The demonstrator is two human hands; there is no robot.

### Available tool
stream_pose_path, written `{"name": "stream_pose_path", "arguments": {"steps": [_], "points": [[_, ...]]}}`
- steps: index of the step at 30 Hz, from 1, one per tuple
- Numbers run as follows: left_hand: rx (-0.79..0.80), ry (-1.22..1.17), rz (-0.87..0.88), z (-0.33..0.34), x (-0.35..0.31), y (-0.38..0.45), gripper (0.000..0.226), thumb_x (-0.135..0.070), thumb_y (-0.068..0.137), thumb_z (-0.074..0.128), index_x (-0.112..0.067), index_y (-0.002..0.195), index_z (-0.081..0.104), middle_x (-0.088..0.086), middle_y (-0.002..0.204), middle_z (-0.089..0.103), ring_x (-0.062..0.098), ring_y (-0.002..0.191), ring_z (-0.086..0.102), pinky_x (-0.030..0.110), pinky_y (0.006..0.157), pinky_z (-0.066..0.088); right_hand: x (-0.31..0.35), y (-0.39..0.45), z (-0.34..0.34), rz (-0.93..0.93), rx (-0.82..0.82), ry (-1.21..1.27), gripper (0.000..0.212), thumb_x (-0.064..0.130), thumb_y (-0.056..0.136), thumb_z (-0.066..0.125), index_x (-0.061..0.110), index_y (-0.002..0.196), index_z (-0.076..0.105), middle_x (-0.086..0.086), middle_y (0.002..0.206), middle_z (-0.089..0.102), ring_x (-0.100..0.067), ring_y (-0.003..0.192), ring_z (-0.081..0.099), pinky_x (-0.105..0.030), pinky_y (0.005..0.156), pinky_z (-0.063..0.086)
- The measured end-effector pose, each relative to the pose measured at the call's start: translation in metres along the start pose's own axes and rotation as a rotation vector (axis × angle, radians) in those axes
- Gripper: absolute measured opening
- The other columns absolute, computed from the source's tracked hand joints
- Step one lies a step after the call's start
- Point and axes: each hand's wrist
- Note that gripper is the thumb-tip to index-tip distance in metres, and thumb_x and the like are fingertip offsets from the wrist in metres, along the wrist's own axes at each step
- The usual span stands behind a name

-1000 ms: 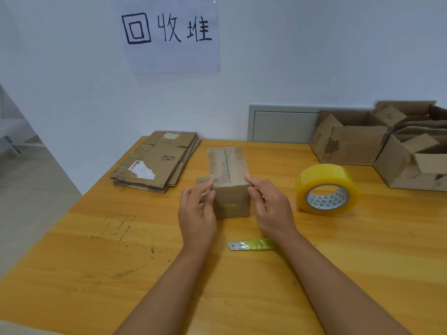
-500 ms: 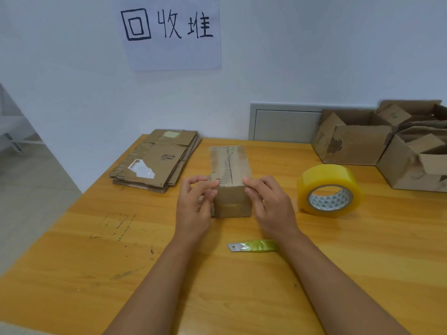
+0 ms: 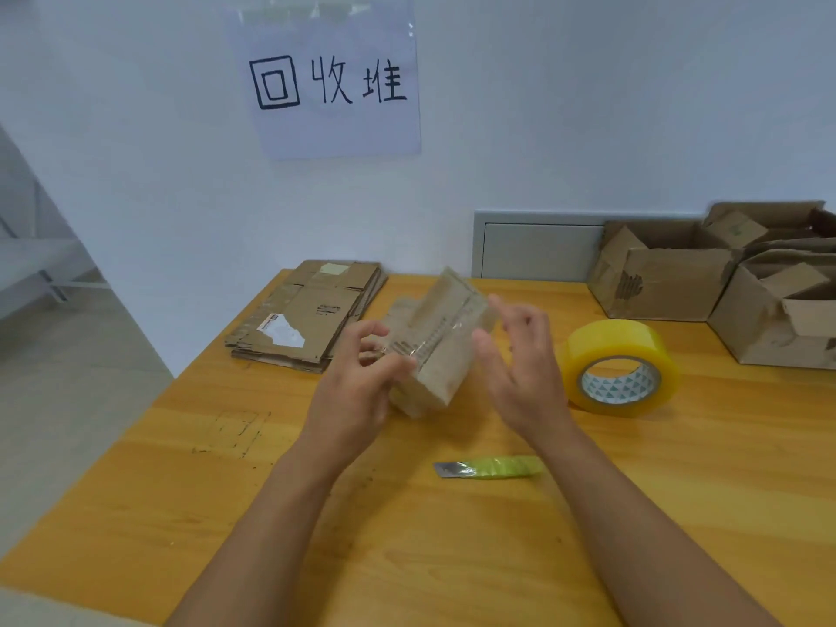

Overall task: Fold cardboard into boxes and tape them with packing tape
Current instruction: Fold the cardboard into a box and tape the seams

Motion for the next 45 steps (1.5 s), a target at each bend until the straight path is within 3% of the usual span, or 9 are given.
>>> {"name": "stream_pose_path", "arguments": {"steps": [3, 6, 9, 12, 20, 27, 36, 43, 45], "points": [[0.092, 0.029, 0.104, -0.015, 0.000, -0.005, 0.028, -0.003, 0.089, 0.059, -0.026, 0.105, 0.060, 0.008, 0.136, 0.036, 0.028, 0.106, 0.056, 0.038, 0.086, 0.055, 0.001, 0.028, -0.008, 0.269, 0.144, 0.048, 0.054, 0.039, 0.103, 0.047, 0.020, 0.152, 0.036, -0.004, 0.144, 0.041, -0.017, 0.133, 0.039, -0.024, 0.110, 0.027], [0.086, 0.005, 0.027, -0.016, 0.007, -0.018, 0.024, -0.011, 0.093, 0.058, -0.029, 0.108, 0.065, 0.010, 0.145, 0.034, 0.021, 0.118, 0.052, 0.035, 0.089, 0.055, 0.000, 0.032, -0.005, 0.348, 0.281, 0.022, 0.032, 0.026, 0.102, 0.052, 0.019, 0.132, 0.059, 0.000, 0.121, 0.063, -0.018, 0.109, 0.058, -0.029, 0.090, 0.044], [-0.048, -0.021, -0.201, -0.008, 0.006, -0.029, 0.028, -0.023, 0.097, 0.053, -0.039, 0.116, 0.067, 0.005, 0.142, 0.034, 0.023, 0.124, 0.044, 0.032, 0.102, 0.043, 0.000, 0.022, 0.000, 0.397, 0.172, 0.021, 0.014, 0.025, 0.099, 0.058, 0.018, 0.108, 0.066, 0.006, 0.098, 0.065, -0.013, 0.093, 0.061, -0.025, 0.075, 0.046], [-0.095, -0.126, -0.386, -0.004, -0.012, -0.031, 0.043, -0.012, 0.099, 0.056, -0.048, 0.122, 0.059, 0.002, 0.125, 0.042, 0.010, 0.108, 0.047, 0.018, 0.087, 0.048, 0.001, 0.014, 0.000, 0.463, 0.129, 0.010, 0.015, 0.030, 0.098, 0.059, 0.017, 0.092, 0.065, 0.010, 0.086, 0.062, -0.006, 0.079, 0.055, -0.017, 0.063, 0.040], [-0.285, -0.248, -0.801, 0.003, -0.036, -0.019, 0.036, -0.025, 0.099, 0.058, -0.020, 0.135, 0.060, -0.011, 0.111, 0.057, -0.013, 0.093, 0.053, 0.008, 0.068, 0.043, 0.012, -0.015, -0.001, 0.303, 0.065, -0.024, 0.020, 0.025, 0.099, 0.058, 0.017, 0.081, 0.052, 0.005, 0.078, 0.056, -0.009, 0.071, 0.051, -0.016, 0.057, 0.035], [-0.315, -0.253, -0.769, 0.001, -0.041, -0.020, 0.027, -0.025, 0.100, 0.056, -0.023, 0.125, 0.064, -0.010, 0.107, 0.063, -0.005, 0.094, 0.057, 0.014, 0.073, 0.044, 0.015, -0.017, -0.016, 0.202, 0.247, -0.062, 0.024, 0.033, 0.106, 0.036, 0.022, 0.085, 0.039, 0.001, 0.070, 0.053, -0.022, 0.068, 0.053, -0.039, 0.058, 0.038], [-0.363, -0.067, -0.552, -0.003, -0.051, -0.020, 0.017, -0.007, 0.099, 0.054, -0.021, 0.090, 0.057, -0.010, 0.083, 0.056, -0.005, 0.082, 0.053, 0.007, 0.065, 0.037, 0.030, -0.028, -0.034, 0.032, 0.134, -0.158, 0.022, 0.028, 0.106, 0.039, 0.026, 0.084, 0.039, 0.016, 0.066, 0.043, -0.006, 0.059, 0.045, -0.020, 0.049, 0.024], [-0.446, -0.168, -0.438, -0.013, -0.082, -0.001, 0.016, -0.026, 0.102, 0.054, -0.020, 0.088, 0.060, -0.012, 0.083, 0.058, 0.008, 0.081, 0.056, 0.015, 0.067, 0.043, 0.039, -0.039, -0.042, 0.227, -0.005, 0.116, 0.044, 0.054, 0.101, 0.034, 0.020, 0.075, 0.042, -0.003, 0.070, 0.055, -0.028, 0.070, 0.056, -0.052, 0.062, 0.052], [-0.444, -0.190, -0.454, -0.013, -0.090, 0.004, 0.013, -0.021, 0.101, 0.056, -0.022, 0.089, 0.059, -0.009, 0.085, 0.062, 0.012, 0.082, 0.059, 0.019, 0.068, 0.045, 0.037, -0.042, -0.045, 0.273, -0.039, 0.149, 0.041, 0.050, 0.101, 0.041, 0.016, 0.078, 0.046, -0.006, 0.077, 0.058, -0.030, 0.076, 0.058, -0.046, 0.069, 0.054]]}}
Point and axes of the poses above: each hand's wrist, its own y-axis towards the middle knuckle, its own z-axis out of the palm, x = y × z
